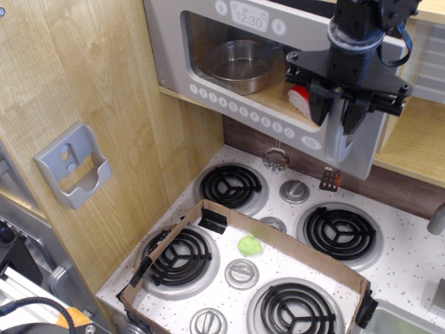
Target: Open microwave
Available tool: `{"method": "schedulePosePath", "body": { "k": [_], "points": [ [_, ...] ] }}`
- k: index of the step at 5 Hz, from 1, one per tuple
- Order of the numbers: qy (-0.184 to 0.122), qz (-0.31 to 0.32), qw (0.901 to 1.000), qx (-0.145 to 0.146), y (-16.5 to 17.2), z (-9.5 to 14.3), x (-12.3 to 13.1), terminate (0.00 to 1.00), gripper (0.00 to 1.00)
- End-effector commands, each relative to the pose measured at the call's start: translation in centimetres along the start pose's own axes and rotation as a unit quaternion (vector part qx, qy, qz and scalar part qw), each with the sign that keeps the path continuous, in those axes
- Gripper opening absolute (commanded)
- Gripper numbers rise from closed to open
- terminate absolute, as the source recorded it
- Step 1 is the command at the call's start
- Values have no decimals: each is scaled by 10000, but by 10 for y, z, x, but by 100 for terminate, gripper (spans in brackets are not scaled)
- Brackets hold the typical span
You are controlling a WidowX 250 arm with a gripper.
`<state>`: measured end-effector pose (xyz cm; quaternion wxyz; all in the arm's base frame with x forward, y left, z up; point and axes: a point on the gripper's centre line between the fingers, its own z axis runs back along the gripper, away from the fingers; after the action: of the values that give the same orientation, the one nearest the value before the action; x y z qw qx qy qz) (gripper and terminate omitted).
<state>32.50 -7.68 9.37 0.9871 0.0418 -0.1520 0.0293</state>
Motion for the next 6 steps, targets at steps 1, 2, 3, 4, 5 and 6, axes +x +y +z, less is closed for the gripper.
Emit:
{"method": "schedulePosePath", "body": {
  "k": [1, 2, 3, 4, 5, 6],
  "points": [
    [-449, 430, 9979, 176, -17, 12, -15, 0, 100],
    [-771, 728, 9942, 167, -35, 1, -32, 0, 100],
    [-851, 992, 9911, 247, -58, -4, -60, 0, 100],
    [-743, 716, 9945, 180, -71, -2, -58, 0, 100],
    [-708, 200, 9973, 76, -82, 3, -44, 0, 100],
    [-720, -366, 9967, 14, -95, 8, -24, 0, 100]
  ]
}}
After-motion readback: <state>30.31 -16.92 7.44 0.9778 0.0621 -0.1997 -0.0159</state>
